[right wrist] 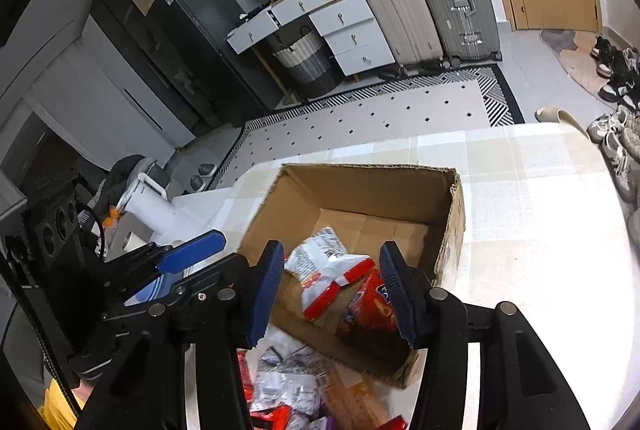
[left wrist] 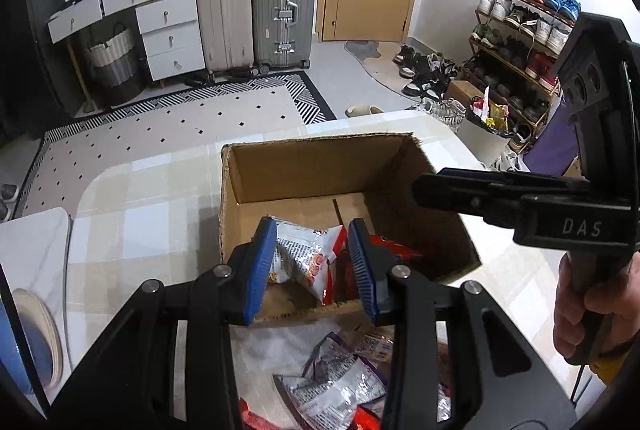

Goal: Organize snacks
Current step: 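Lower both bags into the box and open both grippers, then withdraw both grippers from the box back toward the snack pile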

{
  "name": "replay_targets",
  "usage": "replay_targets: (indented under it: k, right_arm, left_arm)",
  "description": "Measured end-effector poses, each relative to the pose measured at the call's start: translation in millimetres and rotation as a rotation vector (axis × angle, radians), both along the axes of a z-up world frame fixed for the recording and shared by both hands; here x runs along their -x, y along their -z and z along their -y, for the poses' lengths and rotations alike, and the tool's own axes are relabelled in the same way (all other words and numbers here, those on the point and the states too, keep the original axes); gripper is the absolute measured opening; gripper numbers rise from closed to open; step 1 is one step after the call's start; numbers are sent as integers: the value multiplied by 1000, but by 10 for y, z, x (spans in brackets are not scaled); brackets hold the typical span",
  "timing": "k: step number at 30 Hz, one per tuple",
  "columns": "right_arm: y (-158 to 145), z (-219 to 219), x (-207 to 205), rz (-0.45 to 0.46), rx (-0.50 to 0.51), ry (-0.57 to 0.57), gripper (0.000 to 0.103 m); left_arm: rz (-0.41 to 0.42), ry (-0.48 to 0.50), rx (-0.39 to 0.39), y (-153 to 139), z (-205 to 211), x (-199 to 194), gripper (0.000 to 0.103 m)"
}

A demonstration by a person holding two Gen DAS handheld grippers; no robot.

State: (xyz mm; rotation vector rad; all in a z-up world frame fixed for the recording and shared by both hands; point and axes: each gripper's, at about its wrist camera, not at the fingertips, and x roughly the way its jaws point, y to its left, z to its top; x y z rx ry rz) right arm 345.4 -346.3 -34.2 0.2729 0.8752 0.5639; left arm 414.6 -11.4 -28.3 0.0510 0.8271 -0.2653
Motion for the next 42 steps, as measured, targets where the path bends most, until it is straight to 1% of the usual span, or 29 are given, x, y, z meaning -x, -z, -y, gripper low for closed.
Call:
replay_targets:
  k: [6, 9, 12, 14, 16, 18, 19, 21, 22, 24, 26, 28, 29, 30, 31, 32, 33, 34, 35, 39, 40, 42]
  right_arm:
    - [-305, -33, 333, 47, 15, -26, 51]
    - [-512, -93, 600, 113, 63, -40, 51]
    - [-685, -120, 864, 164, 68, -61, 51]
    - [-807, -139, 1058, 202, 80, -66, 52]
    - [-939, -149, 1275, 243, 84, -75, 58]
    - [-1039, -155, 1447, 279, 86, -77, 62]
    - [-1113, -148, 1578, 308, 87, -78, 62]
    - [-1194, -133, 1742, 340, 81, -77, 63]
    - [-1238, -114, 1844, 357, 73, -74, 66]
    - [-1300, -65, 2034, 384, 57, -69, 70]
    - [-1354, -7, 2237, 417, 41, -60, 74]
    - [-1386, 58, 2457, 459, 40, -45, 83]
    - [-1385, 96, 2543, 483, 43, -39, 84]
    - [-1376, 162, 2695, 526, 40, -34, 86]
    - [-1363, 198, 2818, 551, 37, -36, 92]
    - [-1349, 239, 2896, 566, 35, -39, 94]
    - [-1322, 278, 3019, 589, 33, -36, 97]
    - [-1283, 324, 3176, 616, 29, -31, 98]
    - [-1245, 358, 3276, 629, 22, -34, 98]
    - [-1074, 481, 3679, 673, -15, -27, 100]
    - [-1034, 510, 3746, 685, -27, -22, 100]
    - [-928, 594, 3901, 693, -70, -15, 102]
  left_arm:
    - [42, 9, -6, -306, 61, 400, 34]
    - [87, 3, 8, -539, 62, 689, 34]
    - [127, -1, 21, -759, 56, 980, 37]
    - [167, -2, 29, -933, 58, 1238, 48]
    - [199, -3, 28, -1069, 69, 1472, 53]
    - [223, 0, 19, -1200, 91, 1716, 53]
    - [232, -7, 17, -1266, 100, 1836, 53]
    - [248, -24, 31, -1395, 84, 2079, 60]
    - [258, -48, 36, -1460, 69, 2205, 69]
    - [280, -99, 44, -1584, 14, 2447, 78]
    - [309, -117, 56, -1707, -14, 2724, 78]
    - [337, -134, 51, -1792, -29, 2970, 80]
    - [357, -147, 49, -1843, -41, 3146, 80]
    - [368, -151, 51, -1863, -48, 3258, 81]
    - [380, -154, 54, -1888, -59, 3405, 83]
    - [393, -157, 57, -1913, -72, 3567, 85]
    - [404, -157, 61, -1927, -89, 3711, 89]
    - [411, -156, 65, -1930, -112, 3818, 93]
    - [424, -160, 70, -1929, -146, 3966, 102]
    - [451, -171, 85, -1856, -213, 4419, 103]
    - [461, -168, 82, -1824, -218, 4580, 103]
    - [470, -178, 65, -1701, -245, 4737, 103]
